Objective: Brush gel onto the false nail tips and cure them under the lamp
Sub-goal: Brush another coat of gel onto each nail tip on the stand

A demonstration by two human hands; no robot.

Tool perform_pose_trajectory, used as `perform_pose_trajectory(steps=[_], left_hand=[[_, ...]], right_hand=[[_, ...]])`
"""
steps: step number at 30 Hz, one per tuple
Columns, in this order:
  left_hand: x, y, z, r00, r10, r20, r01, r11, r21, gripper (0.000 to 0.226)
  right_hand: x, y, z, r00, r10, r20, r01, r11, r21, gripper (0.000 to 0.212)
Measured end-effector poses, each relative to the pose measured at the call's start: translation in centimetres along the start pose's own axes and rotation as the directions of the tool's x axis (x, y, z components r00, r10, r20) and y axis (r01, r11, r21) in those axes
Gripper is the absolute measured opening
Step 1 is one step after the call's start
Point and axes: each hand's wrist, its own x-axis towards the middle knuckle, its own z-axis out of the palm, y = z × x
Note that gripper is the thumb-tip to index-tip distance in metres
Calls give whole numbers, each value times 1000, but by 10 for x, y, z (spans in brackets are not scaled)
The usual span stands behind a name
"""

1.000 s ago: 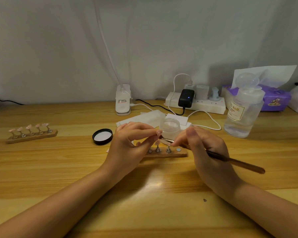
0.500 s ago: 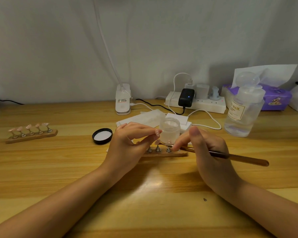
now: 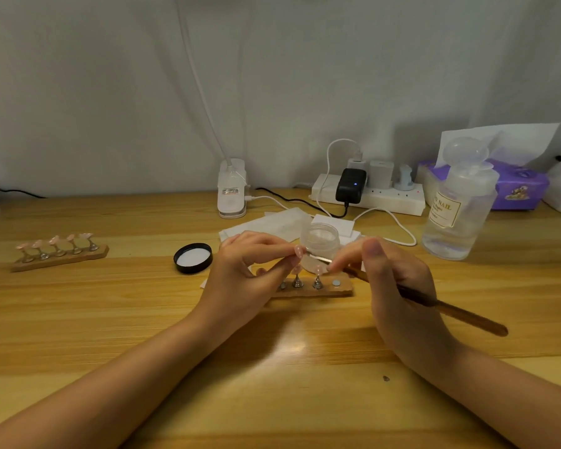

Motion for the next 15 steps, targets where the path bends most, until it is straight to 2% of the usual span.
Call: perform_pose_trajectory(steps=[3,5,11,15], left_hand=[[0,1,0,1000,0,-2,0,1000,7,14],[0,2,0,1000,-6,-10,6,1000,14,20],[-1,3,-1,1000,-21,-4,21,1000,3,22],[0,3,-1,1000,-15,-1,15,1000,12,18]], right_hand=[[2,-1,2,999,-36,39,37,998,-48,42],[2,-1,3,998,-31,52,33,999,-43,43],[1,-1,-1,1000,-15,-25,14,999,-35,44],[4,-1,2,999,-42,26,44,995,-90,42]])
